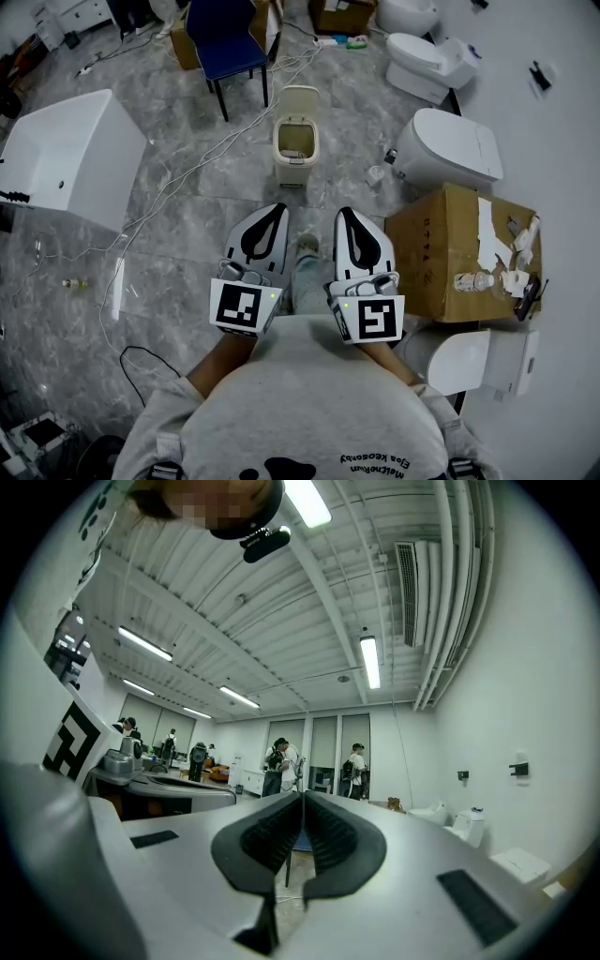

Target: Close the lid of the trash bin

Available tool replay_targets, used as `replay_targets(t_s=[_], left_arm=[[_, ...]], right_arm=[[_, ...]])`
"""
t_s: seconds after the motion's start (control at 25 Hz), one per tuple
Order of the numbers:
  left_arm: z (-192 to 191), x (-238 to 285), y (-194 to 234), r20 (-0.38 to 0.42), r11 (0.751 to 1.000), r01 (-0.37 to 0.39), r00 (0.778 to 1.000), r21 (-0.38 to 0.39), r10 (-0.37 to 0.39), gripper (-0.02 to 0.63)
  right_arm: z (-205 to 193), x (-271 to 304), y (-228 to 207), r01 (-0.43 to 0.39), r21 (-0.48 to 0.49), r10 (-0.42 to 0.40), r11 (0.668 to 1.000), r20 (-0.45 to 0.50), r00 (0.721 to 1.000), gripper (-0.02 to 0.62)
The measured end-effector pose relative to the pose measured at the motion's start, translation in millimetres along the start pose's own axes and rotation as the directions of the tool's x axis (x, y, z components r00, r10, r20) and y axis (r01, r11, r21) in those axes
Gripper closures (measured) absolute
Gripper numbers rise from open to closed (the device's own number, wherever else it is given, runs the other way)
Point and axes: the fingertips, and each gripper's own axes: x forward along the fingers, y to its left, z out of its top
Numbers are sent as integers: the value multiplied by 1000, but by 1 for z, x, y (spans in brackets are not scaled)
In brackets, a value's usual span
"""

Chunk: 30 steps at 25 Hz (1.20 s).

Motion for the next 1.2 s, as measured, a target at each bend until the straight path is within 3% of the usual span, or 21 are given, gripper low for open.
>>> replay_targets(t_s=[0.2, 0.4, 0.56, 0.8, 1.2], left_arm=[[-2, 46, 22, -4, 1000, -5, 1000, 3, 5, 586], [-11, 113, 44, -58, 1000, -4, 998, 16, 5, 586], [-3, 170, 64, -18, 999, -37, 999, 1, 37, 586], [-6, 245, 98, -50, 997, -72, 996, 28, 74, 586], [-13, 316, 123, -54, 992, -116, 992, 38, 118, 586]], right_arm=[[-8, 46, -25, -4, 13, 4, 1000, -1, 1000, 561], [-13, 106, -66, -14, 12, 14, 1000, -1, 1000, 561], [-11, 159, -100, -43, 7, 43, 999, 6, 999, 561], [-15, 236, -146, -81, 12, 80, 997, 17, 997, 561], [-31, 306, -190, -126, 41, 125, 991, 22, 992, 561]])
